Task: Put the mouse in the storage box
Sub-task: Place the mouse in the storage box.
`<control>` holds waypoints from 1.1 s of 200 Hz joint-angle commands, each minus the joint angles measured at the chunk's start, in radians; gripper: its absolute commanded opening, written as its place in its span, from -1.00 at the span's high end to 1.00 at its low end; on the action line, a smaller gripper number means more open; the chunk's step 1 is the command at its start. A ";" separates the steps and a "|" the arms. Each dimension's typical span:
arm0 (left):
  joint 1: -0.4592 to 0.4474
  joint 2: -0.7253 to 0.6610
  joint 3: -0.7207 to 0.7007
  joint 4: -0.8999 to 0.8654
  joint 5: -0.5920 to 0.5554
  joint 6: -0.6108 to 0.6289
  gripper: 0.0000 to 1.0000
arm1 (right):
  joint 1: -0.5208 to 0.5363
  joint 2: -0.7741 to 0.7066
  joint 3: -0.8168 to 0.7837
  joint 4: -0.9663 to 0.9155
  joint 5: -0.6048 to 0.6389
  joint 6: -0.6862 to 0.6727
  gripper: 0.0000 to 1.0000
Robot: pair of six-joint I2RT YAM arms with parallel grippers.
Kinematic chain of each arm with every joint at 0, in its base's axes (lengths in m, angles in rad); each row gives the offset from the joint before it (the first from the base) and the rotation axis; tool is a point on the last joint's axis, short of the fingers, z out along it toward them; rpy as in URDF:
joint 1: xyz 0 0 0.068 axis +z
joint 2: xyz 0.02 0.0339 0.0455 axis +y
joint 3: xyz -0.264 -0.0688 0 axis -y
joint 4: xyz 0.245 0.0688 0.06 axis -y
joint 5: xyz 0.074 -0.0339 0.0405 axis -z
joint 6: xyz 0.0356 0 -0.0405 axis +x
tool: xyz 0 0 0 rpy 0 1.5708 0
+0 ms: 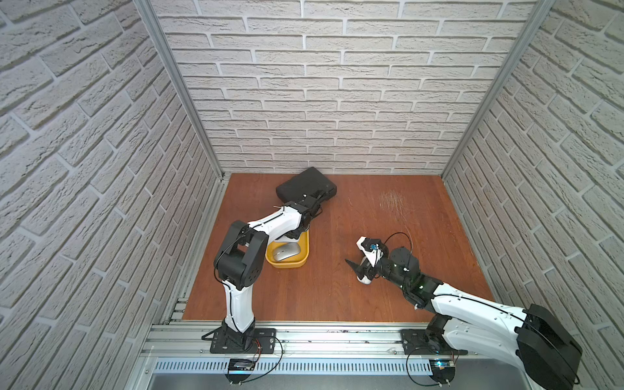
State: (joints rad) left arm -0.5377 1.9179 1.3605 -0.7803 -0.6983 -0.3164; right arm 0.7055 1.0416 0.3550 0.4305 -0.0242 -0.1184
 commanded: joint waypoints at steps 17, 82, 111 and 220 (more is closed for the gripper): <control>0.005 0.023 -0.014 0.029 -0.012 0.013 0.24 | 0.003 0.009 0.001 0.046 -0.017 0.015 -0.85; 0.002 0.025 -0.011 0.044 0.036 0.015 -0.44 | 0.003 0.024 0.009 0.046 -0.010 0.023 -0.86; -0.002 0.025 -0.009 0.047 0.061 0.011 -0.64 | 0.003 0.026 0.014 0.039 -0.011 0.024 -0.86; -0.022 -0.076 0.006 0.038 0.197 -0.001 -0.96 | 0.003 0.009 0.021 0.024 0.012 0.039 -0.87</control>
State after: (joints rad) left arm -0.5526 1.8980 1.3567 -0.7120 -0.5373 -0.3099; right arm 0.7055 1.0695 0.3550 0.4294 -0.0261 -0.1047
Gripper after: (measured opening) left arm 0.983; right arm 0.930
